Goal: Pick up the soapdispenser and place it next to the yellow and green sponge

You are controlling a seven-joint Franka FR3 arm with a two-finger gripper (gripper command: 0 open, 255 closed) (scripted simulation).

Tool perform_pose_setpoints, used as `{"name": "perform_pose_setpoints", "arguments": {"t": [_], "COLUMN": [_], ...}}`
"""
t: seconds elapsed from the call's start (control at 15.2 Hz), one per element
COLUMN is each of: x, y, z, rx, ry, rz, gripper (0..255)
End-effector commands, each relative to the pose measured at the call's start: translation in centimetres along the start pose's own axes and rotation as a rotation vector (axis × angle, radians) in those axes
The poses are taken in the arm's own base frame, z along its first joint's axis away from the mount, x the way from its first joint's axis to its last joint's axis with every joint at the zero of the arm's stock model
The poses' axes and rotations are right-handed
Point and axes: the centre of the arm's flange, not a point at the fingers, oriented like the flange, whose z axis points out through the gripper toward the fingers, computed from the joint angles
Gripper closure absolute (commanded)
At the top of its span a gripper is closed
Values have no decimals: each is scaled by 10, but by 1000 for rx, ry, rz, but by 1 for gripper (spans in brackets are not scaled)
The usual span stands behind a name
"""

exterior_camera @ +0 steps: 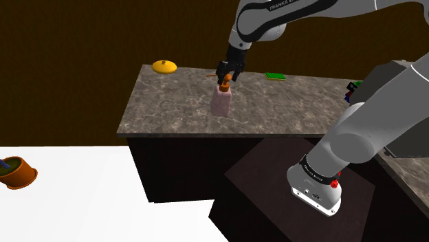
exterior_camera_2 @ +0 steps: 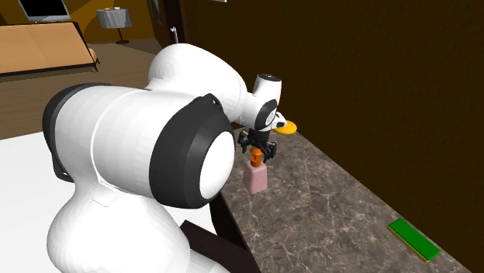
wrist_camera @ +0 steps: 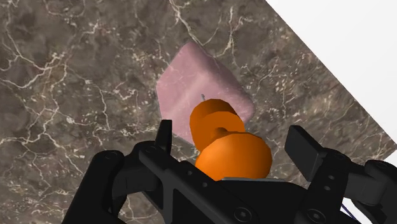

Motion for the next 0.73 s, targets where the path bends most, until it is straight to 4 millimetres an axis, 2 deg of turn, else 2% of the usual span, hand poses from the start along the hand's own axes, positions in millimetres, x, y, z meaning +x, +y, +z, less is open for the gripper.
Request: {"name": "perform_pose_setpoints", "arguments": {"t": [0.0, 0.13, 0.2, 0.66], "x": [0, 0, 0, 0], "y": [0, 0, 0, 0], "z": [0, 0, 0, 0], "rx": [0, 0, 0, 0], "ry": [0, 0, 0, 0], "rz": [0, 0, 0, 0], "gripper": [0, 0, 255, 255]}}
